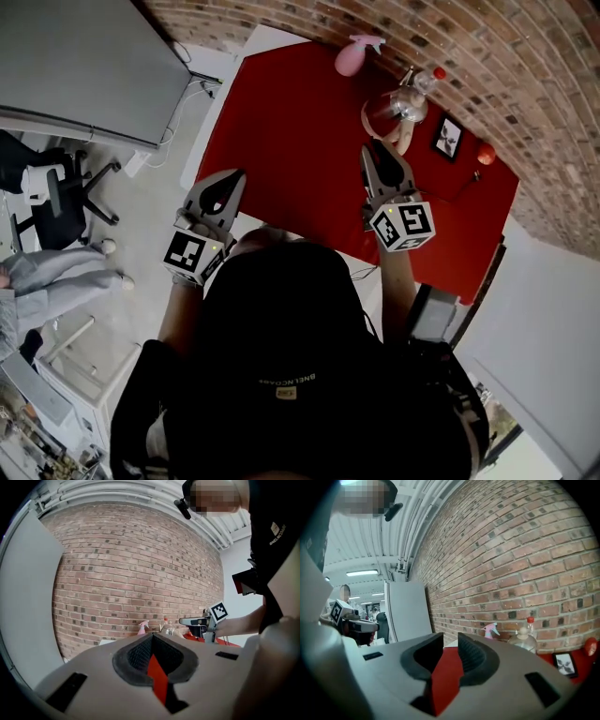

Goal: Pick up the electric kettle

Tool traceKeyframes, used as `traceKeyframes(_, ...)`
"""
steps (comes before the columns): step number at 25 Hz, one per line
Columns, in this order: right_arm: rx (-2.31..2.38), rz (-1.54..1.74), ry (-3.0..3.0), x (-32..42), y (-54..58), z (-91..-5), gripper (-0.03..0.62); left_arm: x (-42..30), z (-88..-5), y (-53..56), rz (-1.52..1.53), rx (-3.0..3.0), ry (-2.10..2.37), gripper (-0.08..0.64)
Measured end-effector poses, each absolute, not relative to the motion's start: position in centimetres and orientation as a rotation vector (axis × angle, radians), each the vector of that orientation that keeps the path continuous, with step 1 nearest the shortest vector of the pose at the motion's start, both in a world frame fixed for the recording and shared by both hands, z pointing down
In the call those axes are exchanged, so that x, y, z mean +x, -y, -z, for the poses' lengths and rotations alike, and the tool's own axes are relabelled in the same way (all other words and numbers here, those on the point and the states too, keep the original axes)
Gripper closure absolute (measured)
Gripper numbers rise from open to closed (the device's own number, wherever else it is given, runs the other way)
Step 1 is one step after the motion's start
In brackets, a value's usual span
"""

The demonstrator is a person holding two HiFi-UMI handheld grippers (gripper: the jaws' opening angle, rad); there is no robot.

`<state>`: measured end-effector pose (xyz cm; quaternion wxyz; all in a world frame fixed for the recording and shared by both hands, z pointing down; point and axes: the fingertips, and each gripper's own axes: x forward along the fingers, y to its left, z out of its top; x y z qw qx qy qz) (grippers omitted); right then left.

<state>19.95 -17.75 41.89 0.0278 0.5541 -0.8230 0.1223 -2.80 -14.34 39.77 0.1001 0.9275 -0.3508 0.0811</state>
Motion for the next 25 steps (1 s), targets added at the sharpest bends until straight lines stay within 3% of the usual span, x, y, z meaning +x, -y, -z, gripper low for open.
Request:
traceKeyframes(14,1.946,-0.482,2.306,30.2,18.7,-47.1,0.456,0.9,-40.8,18.0,-0.381,2.801,0.902,0.554)
traceKeyframes(25,1.976,-0.596,2.159,33.9,18.3,-54.2,0.377,1.9,-42.6,17.8,-0.498,2.784,0.841,0.554)
